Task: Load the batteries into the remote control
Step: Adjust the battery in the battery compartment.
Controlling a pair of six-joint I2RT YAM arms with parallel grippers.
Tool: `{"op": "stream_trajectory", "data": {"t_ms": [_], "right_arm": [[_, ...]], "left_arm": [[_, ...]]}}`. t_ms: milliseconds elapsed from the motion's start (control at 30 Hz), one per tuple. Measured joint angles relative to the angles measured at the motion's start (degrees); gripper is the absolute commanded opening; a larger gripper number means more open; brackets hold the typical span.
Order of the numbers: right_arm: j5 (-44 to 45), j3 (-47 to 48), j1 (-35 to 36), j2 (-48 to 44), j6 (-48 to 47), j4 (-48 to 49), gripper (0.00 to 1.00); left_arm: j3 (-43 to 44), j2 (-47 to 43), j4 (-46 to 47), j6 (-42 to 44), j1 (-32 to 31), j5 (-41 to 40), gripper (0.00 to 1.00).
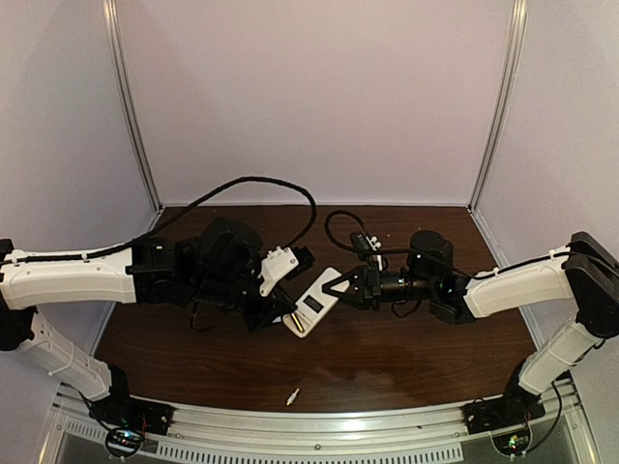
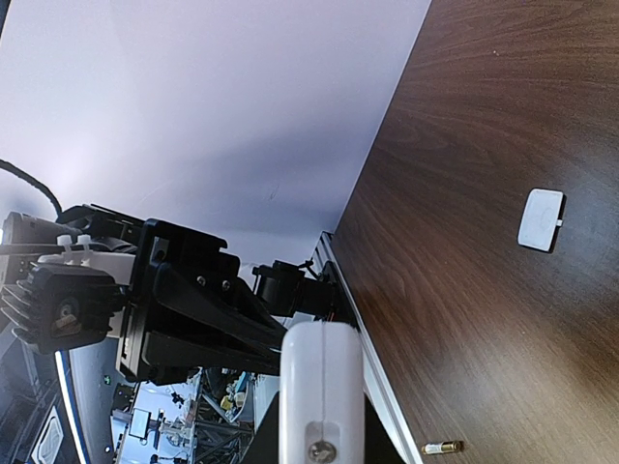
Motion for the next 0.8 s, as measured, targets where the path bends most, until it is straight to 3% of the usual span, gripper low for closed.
{"op": "stream_trajectory", "data": {"t_ms": [467, 667, 800], "right_arm": [[0.0, 0.0, -0.6, 0.0, 0.2, 0.4, 0.0], [0.0, 0.0, -0.7, 0.0, 0.2, 0.4, 0.0], [0.0, 0.0, -0.7, 0.0, 0.2, 0.5, 0.0]], "left_arm": [[-0.8, -0.8, -0.7, -0.2, 0.0, 1.0, 0.06], [-1.0, -1.1, -0.8, -0.4, 0.0, 1.1, 0.18], [-1.4, -3.0, -0.8, -0.4, 0.0, 0.3, 0.2]]}}
